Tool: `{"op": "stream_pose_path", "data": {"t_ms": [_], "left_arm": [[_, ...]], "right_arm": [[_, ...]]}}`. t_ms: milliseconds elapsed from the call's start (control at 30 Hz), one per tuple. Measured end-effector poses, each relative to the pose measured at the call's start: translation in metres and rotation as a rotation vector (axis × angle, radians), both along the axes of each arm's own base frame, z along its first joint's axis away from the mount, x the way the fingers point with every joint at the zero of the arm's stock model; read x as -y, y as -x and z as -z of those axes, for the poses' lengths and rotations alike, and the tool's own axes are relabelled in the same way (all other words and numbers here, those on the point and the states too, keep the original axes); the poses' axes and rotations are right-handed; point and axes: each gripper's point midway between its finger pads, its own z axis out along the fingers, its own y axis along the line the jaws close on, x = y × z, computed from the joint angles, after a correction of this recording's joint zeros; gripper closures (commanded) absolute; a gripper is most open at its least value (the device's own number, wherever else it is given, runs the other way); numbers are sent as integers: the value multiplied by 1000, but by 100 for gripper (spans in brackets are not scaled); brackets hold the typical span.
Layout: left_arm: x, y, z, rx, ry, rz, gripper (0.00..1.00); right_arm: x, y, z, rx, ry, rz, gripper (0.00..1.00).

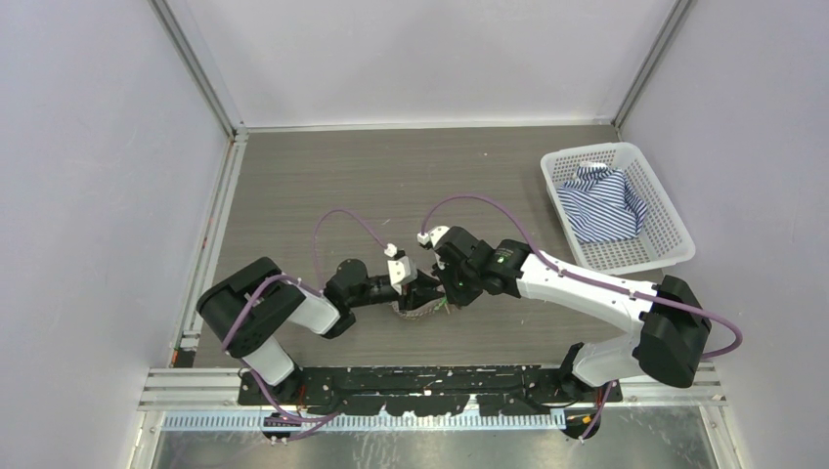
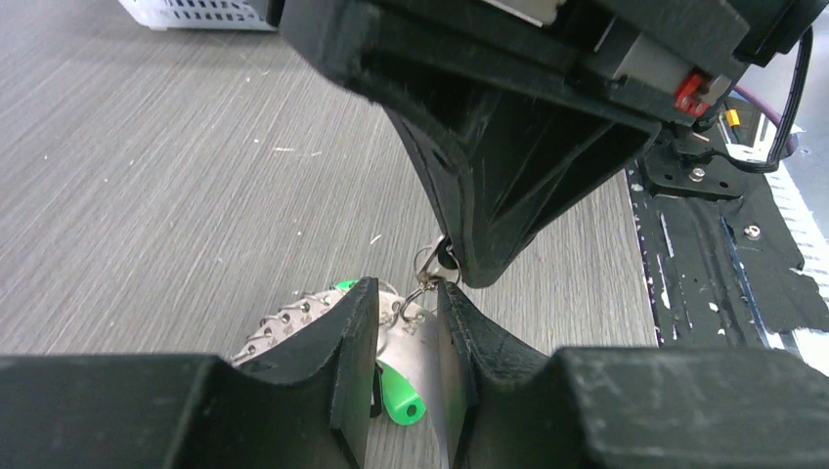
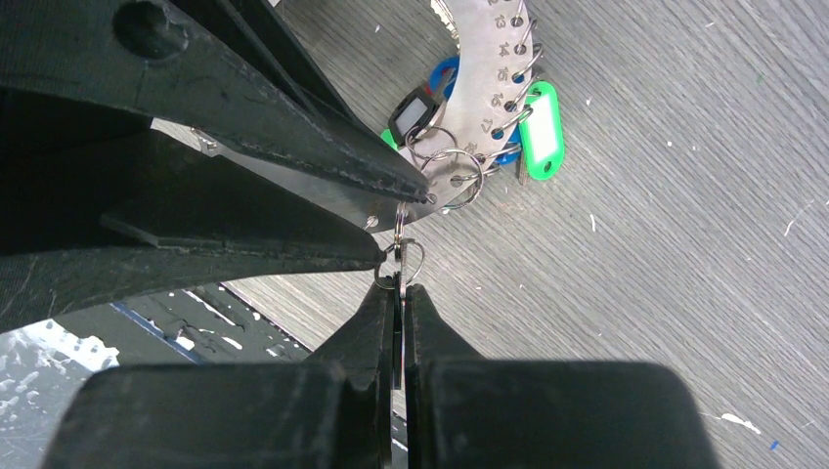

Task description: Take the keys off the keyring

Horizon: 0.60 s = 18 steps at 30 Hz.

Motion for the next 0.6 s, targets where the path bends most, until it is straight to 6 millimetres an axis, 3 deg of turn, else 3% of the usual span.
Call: {"op": "stream_pose_path", "data": {"t_ms": [600], "left_arm": [[8,6,4,-5,-3,67,72]], "right_arm": [[3,1,1,0,16,1,99]]}}
